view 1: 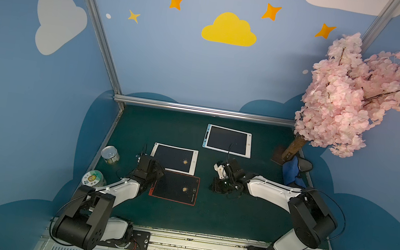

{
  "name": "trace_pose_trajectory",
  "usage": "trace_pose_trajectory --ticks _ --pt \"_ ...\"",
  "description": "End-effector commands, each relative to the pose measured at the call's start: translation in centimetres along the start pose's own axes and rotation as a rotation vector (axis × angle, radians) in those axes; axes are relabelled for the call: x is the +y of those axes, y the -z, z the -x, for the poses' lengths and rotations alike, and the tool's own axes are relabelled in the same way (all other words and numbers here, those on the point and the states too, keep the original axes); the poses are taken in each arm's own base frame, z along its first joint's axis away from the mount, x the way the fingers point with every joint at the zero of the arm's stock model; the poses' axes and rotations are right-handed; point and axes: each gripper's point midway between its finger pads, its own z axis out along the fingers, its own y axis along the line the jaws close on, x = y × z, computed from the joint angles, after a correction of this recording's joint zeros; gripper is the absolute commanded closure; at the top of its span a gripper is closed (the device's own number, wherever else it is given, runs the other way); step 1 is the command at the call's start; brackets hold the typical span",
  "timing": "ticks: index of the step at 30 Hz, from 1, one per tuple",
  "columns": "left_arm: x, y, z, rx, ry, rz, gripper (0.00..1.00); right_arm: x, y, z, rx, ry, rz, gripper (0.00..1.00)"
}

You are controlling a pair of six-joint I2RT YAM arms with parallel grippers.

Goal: Wipe the drawing tablet
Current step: Move the drawing tablet to the center of the board.

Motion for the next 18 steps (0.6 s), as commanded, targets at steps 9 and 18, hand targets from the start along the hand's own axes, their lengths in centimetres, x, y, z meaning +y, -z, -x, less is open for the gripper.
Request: trace_pose_trajectory --ticks 9,18 --pt "0.6 0.2 -12.0 0.387 -0.041 -0.038 0.37 -6.7 10.0 1.4 -0.210 -0.132 -0.119 1.00" --pt "2.0 3.3 -14.0 0.381 -0.122 0.007 0.37 -11.7 20.1 2.4 -0.497 -0.239 -0.284 1.00"
